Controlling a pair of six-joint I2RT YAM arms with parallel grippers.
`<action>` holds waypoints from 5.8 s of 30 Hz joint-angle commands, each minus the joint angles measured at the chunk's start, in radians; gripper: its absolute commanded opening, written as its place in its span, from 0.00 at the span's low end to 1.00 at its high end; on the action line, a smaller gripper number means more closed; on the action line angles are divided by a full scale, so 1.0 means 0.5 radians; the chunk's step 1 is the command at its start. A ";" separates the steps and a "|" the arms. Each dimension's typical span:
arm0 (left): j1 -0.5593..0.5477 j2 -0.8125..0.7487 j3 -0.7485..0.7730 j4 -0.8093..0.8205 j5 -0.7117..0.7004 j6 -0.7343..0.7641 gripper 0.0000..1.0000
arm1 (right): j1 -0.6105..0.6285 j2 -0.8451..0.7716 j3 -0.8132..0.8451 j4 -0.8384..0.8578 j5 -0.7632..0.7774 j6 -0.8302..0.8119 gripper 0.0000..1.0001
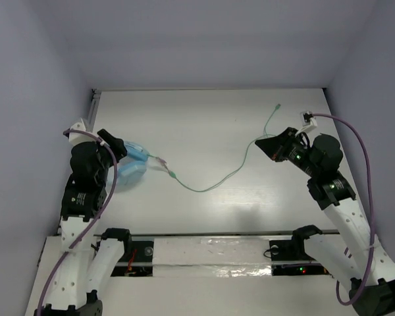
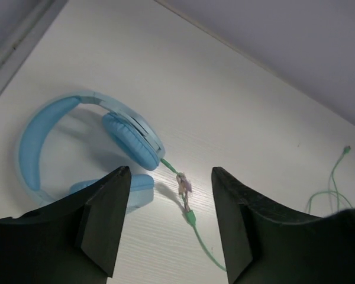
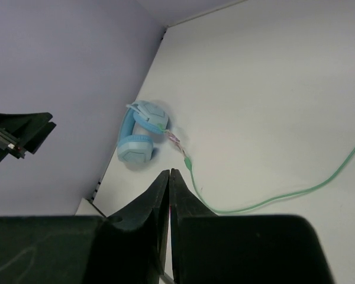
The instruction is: Wrap the headphones
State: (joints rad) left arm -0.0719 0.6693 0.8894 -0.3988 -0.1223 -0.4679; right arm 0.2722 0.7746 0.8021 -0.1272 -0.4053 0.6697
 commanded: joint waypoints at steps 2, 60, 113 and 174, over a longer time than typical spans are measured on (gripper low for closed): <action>0.006 0.088 0.172 -0.177 -0.252 0.187 0.42 | 0.020 -0.034 0.043 0.101 0.062 -0.014 0.02; 0.227 2.021 0.123 0.310 -0.050 0.353 0.35 | 0.020 -0.205 -0.003 0.119 -0.030 -0.057 0.45; 0.024 1.205 1.185 0.110 1.569 0.414 0.00 | 0.293 1.052 0.194 0.764 -0.508 -0.845 0.76; -0.126 0.914 -0.116 2.080 0.564 -1.494 0.00 | 1.008 1.838 0.559 0.749 0.608 -0.385 0.00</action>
State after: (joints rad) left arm -0.1055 1.1973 0.8413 0.4862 0.3920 -1.1397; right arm 0.7582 1.7149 1.0447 0.3210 -0.2310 0.4271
